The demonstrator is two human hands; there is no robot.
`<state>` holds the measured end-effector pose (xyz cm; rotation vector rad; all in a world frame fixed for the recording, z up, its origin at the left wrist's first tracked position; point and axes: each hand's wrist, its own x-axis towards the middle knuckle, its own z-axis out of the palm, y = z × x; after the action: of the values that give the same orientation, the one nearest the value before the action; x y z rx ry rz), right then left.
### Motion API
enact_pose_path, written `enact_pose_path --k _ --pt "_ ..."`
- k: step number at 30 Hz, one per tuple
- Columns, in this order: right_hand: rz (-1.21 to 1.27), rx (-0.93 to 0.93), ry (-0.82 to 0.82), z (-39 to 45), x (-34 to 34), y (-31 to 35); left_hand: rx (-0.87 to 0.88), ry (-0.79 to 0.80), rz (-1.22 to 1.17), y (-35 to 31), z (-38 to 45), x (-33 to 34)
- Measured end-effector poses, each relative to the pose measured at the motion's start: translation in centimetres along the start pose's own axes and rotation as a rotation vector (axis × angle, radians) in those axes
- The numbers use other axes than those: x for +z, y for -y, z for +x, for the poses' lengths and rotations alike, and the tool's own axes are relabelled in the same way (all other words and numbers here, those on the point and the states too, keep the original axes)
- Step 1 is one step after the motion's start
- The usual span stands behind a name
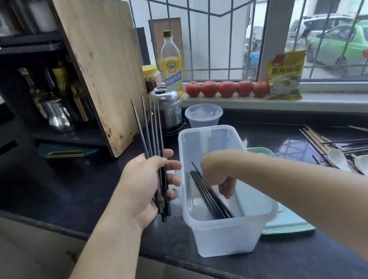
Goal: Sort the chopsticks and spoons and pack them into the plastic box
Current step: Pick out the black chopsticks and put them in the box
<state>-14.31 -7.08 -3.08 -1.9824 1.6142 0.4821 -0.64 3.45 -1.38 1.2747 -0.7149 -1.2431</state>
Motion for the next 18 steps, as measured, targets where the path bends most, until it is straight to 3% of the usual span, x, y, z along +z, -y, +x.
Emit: enact_pose_path --k 3,5,7,10,14,16,18 --pt "-0.012 -0.152 -0.231 -1.6 -2.3 -0.2 0.004 0.035 0.019 -0.2 -0.2 -0.3" --pt "0.328 -0.303 -0.348 -3.4 -3.5 -0.8 0.005 0.091 0.004 -0.5 -0.3 -0.2" --pt "0.669 -0.437 -0.311 -5.5 -3.9 -1.1 0.01 0.157 -0.005 -0.8 -0.5 0.5" --pt "0.792 -0.547 -0.304 -6.7 -2.9 -1.1 0.017 0.267 -0.032 -1.3 -0.8 2.2" --pt "1.025 -0.526 -0.388 -7.0 -2.9 -1.6 0.006 0.318 0.015 -1.6 -1.0 3.1" --pt "1.188 -0.473 -0.553 -7.6 -4.4 -2.0 0.008 0.239 0.023 -1.4 -0.5 2.7" --pt "1.121 -0.401 -0.759 -7.0 -6.1 -3.0 0.038 0.087 0.034 -1.0 0.3 1.9"
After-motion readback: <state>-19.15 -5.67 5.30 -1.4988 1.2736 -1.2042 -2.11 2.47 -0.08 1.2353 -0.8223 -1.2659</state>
